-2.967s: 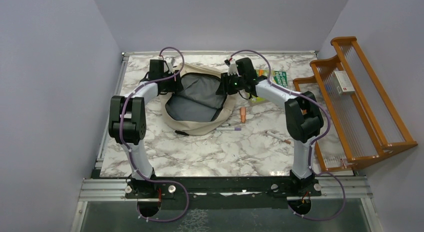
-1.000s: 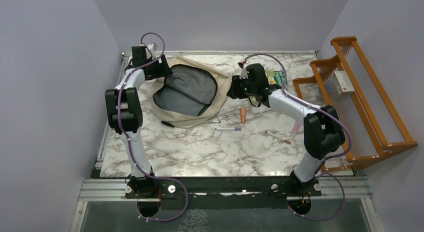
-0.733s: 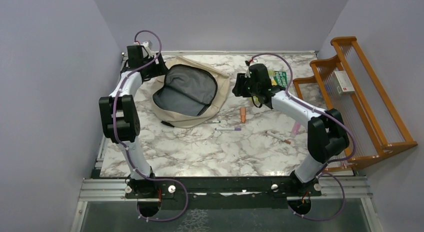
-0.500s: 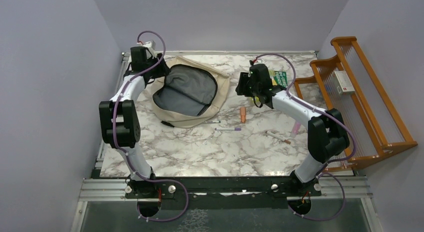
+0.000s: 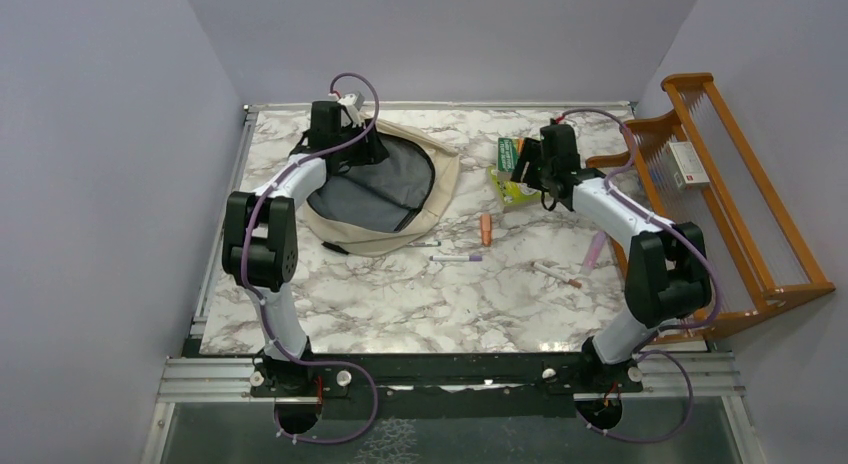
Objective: Pack the student bag
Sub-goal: Adjust the student bag at the center of the board.
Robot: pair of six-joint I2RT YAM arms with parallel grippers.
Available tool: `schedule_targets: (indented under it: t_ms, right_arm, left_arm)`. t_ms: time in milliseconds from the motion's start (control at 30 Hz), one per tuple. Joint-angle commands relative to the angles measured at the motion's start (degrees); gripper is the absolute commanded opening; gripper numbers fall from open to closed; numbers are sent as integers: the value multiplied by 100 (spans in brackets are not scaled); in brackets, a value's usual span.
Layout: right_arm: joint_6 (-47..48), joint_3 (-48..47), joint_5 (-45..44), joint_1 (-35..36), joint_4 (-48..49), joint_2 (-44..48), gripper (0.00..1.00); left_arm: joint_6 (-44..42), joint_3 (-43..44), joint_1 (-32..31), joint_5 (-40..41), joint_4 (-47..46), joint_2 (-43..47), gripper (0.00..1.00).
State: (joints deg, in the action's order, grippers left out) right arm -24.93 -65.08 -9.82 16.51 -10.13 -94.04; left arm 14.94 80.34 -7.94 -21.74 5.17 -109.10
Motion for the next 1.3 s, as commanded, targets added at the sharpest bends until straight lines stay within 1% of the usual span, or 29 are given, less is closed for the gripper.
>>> schedule_targets:
  t_ms: [0, 100, 267, 400, 533, 767, 867, 1033, 1167, 1267]
  right_arm:
    - [-43, -109, -198, -389, -146, 10, 74]
    - [-34, -247, -182, -634, -150, -150, 76]
    - [-9, -534, -108, -964, -121, -420, 76]
    - [40, -910, -120, -1177, -175, -756, 80]
    - [55, -1170, -125, -1375, -109, -995, 83]
    - [327, -1563, -163, -1598, -66, -1401, 87]
    - [441, -1706, -62, -1620, -19, -1569, 89]
    - [641, -1898, 151, -1820, 6, -1845, 89]
    - [802, -1890, 352, -1868, 135, -1964, 89]
    - [865, -1885, 475, -1877, 188, -2034, 89]
  left_arm:
    - [292, -246, -132, -349, -487, 267, 60]
    - [493, -382, -207, -427, -837, 404, 63]
    - [814, -387, -386, -339, -1101, 567, 64]
    - [993, -44, -678, -28, -1088, 586, 66]
    - [1151, 465, -1023, 554, -1031, 406, 70]
    - [1562, 1639, -1517, 853, -1126, -673, 76]
    - [1748, 2244, -1711, 747, -1321, -1271, 79]
    - [1938, 3510, -1994, 500, -1274, -2433, 84]
    - [2017, 4400, -2167, 532, -1154, -3196, 87]
    - [2239, 4894, -2225, 540, -1110, -3672, 89]
